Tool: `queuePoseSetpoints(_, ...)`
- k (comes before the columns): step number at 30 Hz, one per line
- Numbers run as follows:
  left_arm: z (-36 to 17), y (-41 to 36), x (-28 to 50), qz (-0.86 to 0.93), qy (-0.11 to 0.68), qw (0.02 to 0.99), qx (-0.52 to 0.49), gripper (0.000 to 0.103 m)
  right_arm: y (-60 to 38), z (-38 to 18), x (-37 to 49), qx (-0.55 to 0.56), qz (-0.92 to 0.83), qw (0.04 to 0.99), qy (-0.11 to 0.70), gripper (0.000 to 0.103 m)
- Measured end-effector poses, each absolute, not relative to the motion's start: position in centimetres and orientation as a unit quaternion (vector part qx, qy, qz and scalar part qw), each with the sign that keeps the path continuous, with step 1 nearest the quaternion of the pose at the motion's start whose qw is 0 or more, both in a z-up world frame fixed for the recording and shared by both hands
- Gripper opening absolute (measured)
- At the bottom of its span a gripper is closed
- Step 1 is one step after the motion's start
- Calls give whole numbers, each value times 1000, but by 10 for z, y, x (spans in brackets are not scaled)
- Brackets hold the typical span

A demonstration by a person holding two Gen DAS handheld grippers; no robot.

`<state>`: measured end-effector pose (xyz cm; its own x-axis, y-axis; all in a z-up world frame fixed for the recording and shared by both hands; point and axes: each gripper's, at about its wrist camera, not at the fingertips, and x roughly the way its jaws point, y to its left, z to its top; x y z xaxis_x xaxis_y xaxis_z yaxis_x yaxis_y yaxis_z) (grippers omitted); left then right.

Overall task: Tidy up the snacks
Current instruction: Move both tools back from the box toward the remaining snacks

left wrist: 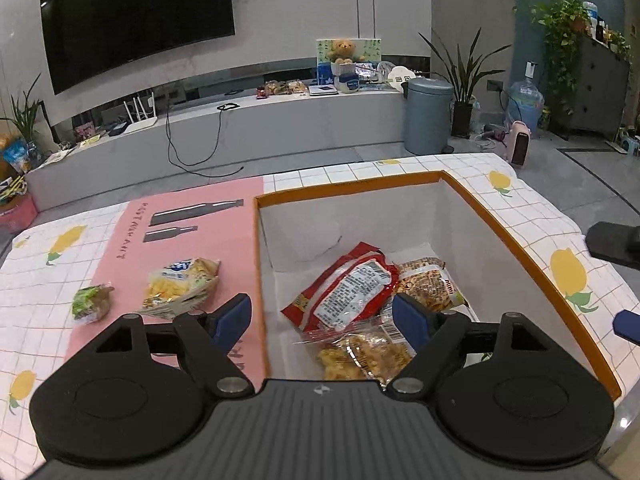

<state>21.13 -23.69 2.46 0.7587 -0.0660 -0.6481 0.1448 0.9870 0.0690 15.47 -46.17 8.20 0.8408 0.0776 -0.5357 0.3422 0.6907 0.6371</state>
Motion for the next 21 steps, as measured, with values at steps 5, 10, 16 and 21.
queuePoseSetpoints(5, 34, -219, 202, -52, 336, 939, 55, 94, -449, 86, 162, 353, -69, 890, 281, 90)
queuePoseSetpoints(10, 42, -191, 194, -42, 333, 941, 49, 94, -429, 98, 165, 336, -18, 903, 268, 90)
queuePoseSetpoints(16, 53, -136, 181, -26, 318, 948, 17, 94, -382, 114, 172, 276, 62, 928, 241, 91)
queuePoseSetpoints(21, 53, -90, 167, -18, 306, 952, 24, 94, -339, 108, 187, 277, 142, 920, 238, 91)
